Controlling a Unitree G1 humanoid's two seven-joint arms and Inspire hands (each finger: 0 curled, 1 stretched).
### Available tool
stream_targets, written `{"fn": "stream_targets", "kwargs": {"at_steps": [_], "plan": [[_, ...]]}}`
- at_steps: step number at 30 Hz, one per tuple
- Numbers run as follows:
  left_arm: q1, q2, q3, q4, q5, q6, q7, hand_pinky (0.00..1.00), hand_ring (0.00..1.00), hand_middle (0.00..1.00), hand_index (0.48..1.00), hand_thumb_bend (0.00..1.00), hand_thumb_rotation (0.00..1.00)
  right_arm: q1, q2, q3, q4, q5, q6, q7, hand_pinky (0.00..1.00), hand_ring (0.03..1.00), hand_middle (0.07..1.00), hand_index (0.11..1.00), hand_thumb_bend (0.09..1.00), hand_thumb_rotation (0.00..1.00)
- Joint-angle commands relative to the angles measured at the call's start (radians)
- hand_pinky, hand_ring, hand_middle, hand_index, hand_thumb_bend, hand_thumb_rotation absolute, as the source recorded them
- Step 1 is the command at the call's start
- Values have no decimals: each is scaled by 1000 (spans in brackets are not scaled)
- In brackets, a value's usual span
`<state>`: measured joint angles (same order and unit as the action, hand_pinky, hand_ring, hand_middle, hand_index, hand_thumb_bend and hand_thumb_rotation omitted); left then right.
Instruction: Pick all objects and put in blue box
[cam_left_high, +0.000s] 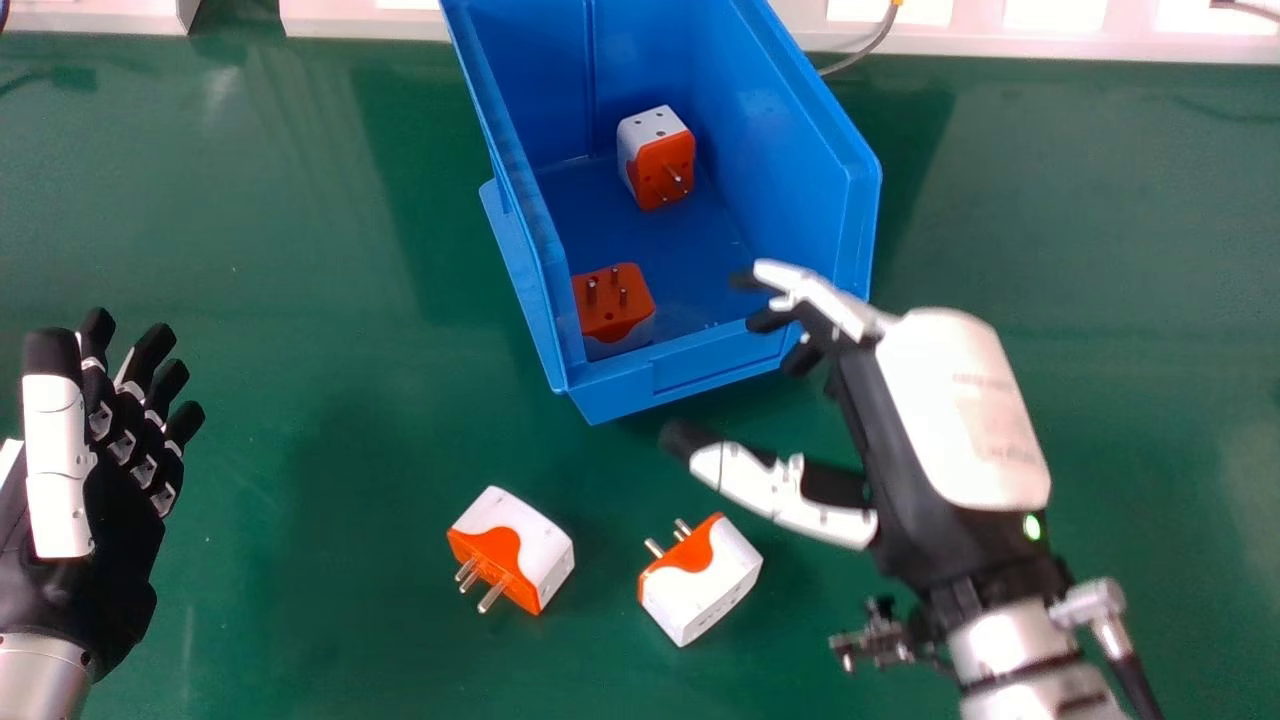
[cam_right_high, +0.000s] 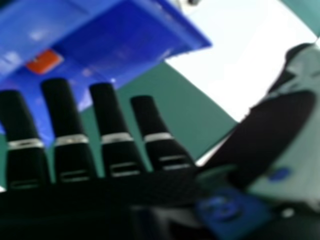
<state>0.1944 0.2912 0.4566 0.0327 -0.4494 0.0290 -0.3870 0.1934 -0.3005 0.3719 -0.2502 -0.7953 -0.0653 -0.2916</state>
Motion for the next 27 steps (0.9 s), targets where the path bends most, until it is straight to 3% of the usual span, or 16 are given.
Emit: {"fn": "stream_targets", "kwargs": {"at_steps": [1, 9, 13, 18, 20, 27], "plan": [[0, 1, 6, -6, 4, -25, -1, 1000, 1000, 992, 990, 874, 974, 8, -16, 0, 1, -21, -47, -24, 529, 635, 723, 770, 446, 737], [-14, 3, 7, 11, 5, -23, -1, 1000, 1000, 992, 991, 860, 980, 6, -51, 26, 125, -98, -115, -52, 626, 719, 765, 781, 486, 822], [-11, 2, 6, 8, 8, -26, 2, 1000, 1000, 983, 982, 874, 966, -29, -65, 45, 202, -118, -142, -52, 655, 757, 799, 803, 517, 869], [-11, 4, 6, 8, 10, -31, -1, 1000, 1000, 983, 981, 874, 967, -77, -78, 68, 289, -141, -162, -49, 652, 754, 793, 795, 525, 856], [-11, 4, 6, 6, 5, -29, -6, 1000, 1000, 988, 986, 871, 968, -94, -78, 76, 325, -143, -166, -51, 656, 754, 788, 798, 521, 838], [-10, 3, 7, -8, -2, -18, -2, 1000, 1000, 994, 993, 875, 959, -158, -67, 101, 439, -159, -153, -61, 648, 747, 785, 799, 519, 845]]}}
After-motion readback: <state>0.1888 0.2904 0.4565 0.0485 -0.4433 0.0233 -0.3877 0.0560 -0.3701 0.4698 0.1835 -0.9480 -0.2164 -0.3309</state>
